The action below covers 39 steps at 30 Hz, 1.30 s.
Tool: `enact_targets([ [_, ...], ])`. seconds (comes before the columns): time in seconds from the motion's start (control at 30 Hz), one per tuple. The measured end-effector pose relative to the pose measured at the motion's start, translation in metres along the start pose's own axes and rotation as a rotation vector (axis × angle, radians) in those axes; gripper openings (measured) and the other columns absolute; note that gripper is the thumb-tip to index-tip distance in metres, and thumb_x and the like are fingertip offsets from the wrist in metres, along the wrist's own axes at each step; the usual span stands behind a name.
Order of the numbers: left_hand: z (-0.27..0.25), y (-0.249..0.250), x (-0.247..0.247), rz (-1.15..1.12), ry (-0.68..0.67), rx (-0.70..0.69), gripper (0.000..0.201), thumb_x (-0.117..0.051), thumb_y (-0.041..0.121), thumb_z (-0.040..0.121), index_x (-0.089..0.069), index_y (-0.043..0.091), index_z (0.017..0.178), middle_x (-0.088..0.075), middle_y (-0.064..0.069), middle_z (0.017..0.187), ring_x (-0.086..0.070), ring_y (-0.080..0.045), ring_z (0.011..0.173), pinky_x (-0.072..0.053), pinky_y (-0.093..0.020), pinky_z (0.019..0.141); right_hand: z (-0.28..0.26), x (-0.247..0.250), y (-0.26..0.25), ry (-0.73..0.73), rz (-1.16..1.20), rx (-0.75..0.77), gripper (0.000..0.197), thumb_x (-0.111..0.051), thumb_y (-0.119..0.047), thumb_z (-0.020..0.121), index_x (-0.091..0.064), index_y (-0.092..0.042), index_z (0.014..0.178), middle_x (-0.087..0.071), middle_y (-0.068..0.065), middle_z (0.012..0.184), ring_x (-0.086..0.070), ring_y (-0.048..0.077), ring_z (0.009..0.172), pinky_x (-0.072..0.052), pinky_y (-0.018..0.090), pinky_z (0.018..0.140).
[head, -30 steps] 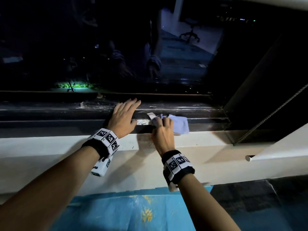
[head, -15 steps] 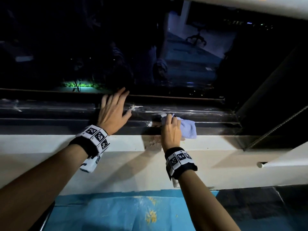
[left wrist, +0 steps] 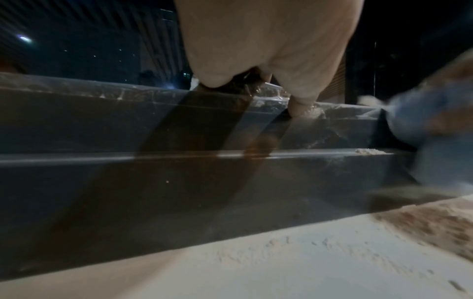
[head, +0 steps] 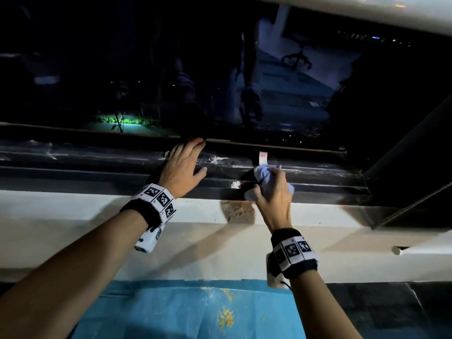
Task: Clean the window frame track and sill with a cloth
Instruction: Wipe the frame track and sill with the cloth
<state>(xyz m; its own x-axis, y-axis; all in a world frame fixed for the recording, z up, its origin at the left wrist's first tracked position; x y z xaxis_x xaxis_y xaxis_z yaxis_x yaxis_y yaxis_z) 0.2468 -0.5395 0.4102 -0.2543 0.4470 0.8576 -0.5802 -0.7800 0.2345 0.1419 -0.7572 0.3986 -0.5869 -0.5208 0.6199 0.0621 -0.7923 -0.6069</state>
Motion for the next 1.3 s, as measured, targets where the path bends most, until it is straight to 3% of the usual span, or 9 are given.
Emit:
enact_targets([
  [0.13, 0.0, -0.002, -0.001, -0.014, 0.004, -0.004, 0.061, -0.061, 0.028, 0.084, -0.039, 0.01, 0.139, -0.037, -0.004, 0.145, -0.036, -0.024, 0.128, -0.019, -0.036, 0.112, -0.019, -0.015, 0.023, 0.032, -0.316, -0.039, 0.025, -0.068, -0.014, 0.08, -0.06, -0.015, 0.103, -0.05, 0.019, 0.127, -0.043, 0.041, 0.113, -0.043, 0.051, 0.089],
  [0.27, 0.0, -0.003, -0.002, -0.013, 0.015, -0.02, 0.062, -0.062, 0.028, 0.084, -0.039, 0.01, 0.138, -0.037, -0.003, 0.144, -0.035, -0.022, 0.127, -0.016, -0.032, 0.111, -0.013, -0.021, 0.024, 0.052, 0.013, -0.351, 0.035, -0.055, -0.025, 0.091, -0.049, -0.01, 0.122, -0.044, 0.014, 0.125, -0.045, 0.028, 0.11, -0.037, 0.023, 0.084],
  [0.4, 0.0, -0.004, -0.004, -0.015, 0.004, -0.017, 0.064, -0.062, 0.029, 0.084, -0.038, 0.01, 0.139, -0.036, -0.002, 0.145, -0.035, -0.023, 0.128, -0.02, -0.036, 0.112, -0.001, -0.025, 0.004, 0.139, 0.109, -0.298, 0.018, -0.057, -0.011, 0.087, -0.044, -0.004, 0.098, -0.048, 0.017, 0.097, -0.043, 0.028, 0.09, -0.034, 0.031, 0.078],
  [0.5, -0.001, -0.004, -0.004, -0.014, -0.003, -0.009, 0.065, -0.062, 0.03, 0.084, -0.037, 0.011, 0.14, -0.035, -0.003, 0.146, -0.033, -0.023, 0.13, -0.02, -0.038, 0.113, -0.002, -0.04, -0.01, 0.09, 0.044, -0.344, 0.016, -0.058, -0.008, 0.087, -0.047, -0.002, 0.097, -0.053, 0.022, 0.101, -0.047, 0.033, 0.096, -0.032, 0.028, 0.077],
  [0.6, -0.001, -0.002, -0.004, -0.03, 0.002, -0.002, 0.065, -0.063, 0.029, 0.083, -0.037, 0.011, 0.14, -0.035, -0.003, 0.146, -0.031, -0.022, 0.132, -0.019, -0.037, 0.113, -0.009, -0.053, -0.026, -0.006, -0.023, -0.226, 0.017, -0.061, 0.0, 0.08, -0.055, -0.001, 0.096, -0.054, 0.021, 0.099, -0.05, 0.036, 0.095, -0.044, 0.04, 0.078],
  [0.77, -0.001, -0.003, -0.003, -0.043, 0.015, -0.003, 0.063, -0.063, 0.028, 0.083, -0.038, 0.011, 0.139, -0.035, -0.003, 0.146, -0.031, -0.022, 0.131, -0.018, -0.034, 0.112, -0.005, -0.023, -0.02, -0.136, 0.126, -0.122, 0.018, -0.066, -0.007, 0.078, -0.064, -0.007, 0.096, -0.061, 0.012, 0.087, -0.056, 0.024, 0.079, -0.046, 0.029, 0.069],
  [0.97, -0.001, -0.004, 0.0, -0.065, -0.014, 0.006, 0.064, -0.062, 0.028, 0.084, -0.038, 0.011, 0.14, -0.033, -0.002, 0.147, -0.03, -0.023, 0.132, -0.019, -0.035, 0.112, 0.0, -0.037, -0.015, -0.027, -0.052, -0.25, 0.013, -0.056, -0.002, 0.085, -0.057, 0.002, 0.098, -0.056, 0.02, 0.097, -0.047, 0.035, 0.098, -0.027, 0.025, 0.073],
  [1.17, -0.001, -0.004, -0.002, -0.062, -0.035, 0.018, 0.064, -0.062, 0.029, 0.083, -0.038, 0.011, 0.14, -0.034, -0.002, 0.147, -0.032, -0.024, 0.131, -0.022, -0.036, 0.111, -0.008, -0.062, -0.05, -0.112, -0.237, -0.118, 0.024, -0.069, 0.003, 0.068, -0.065, -0.001, 0.091, -0.065, 0.019, 0.079, -0.058, 0.037, 0.082, -0.048, 0.035, 0.066],
  [1.3, 0.0, -0.004, 0.0, -0.073, -0.045, 0.012, 0.064, -0.064, 0.028, 0.082, -0.04, 0.01, 0.139, -0.036, -0.003, 0.145, -0.035, -0.026, 0.128, -0.024, -0.036, 0.109, -0.005, -0.033, -0.056, -0.275, 0.05, -0.104, 0.025, -0.06, 0.006, 0.071, -0.067, -0.006, 0.091, -0.066, 0.01, 0.078, -0.059, 0.028, 0.073, -0.047, 0.033, 0.068],
])
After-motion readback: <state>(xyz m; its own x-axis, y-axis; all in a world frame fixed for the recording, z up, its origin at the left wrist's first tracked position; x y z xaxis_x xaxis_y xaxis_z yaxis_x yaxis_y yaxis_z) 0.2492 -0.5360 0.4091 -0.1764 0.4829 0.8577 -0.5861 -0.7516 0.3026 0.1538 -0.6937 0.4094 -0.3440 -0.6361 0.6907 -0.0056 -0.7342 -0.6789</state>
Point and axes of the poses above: each hand's wrist, its own z-axis towards the middle knuckle, its own x-axis out of the back of the hand, y = z × x, the point moved 3 cm from there along z, towards the middle knuckle
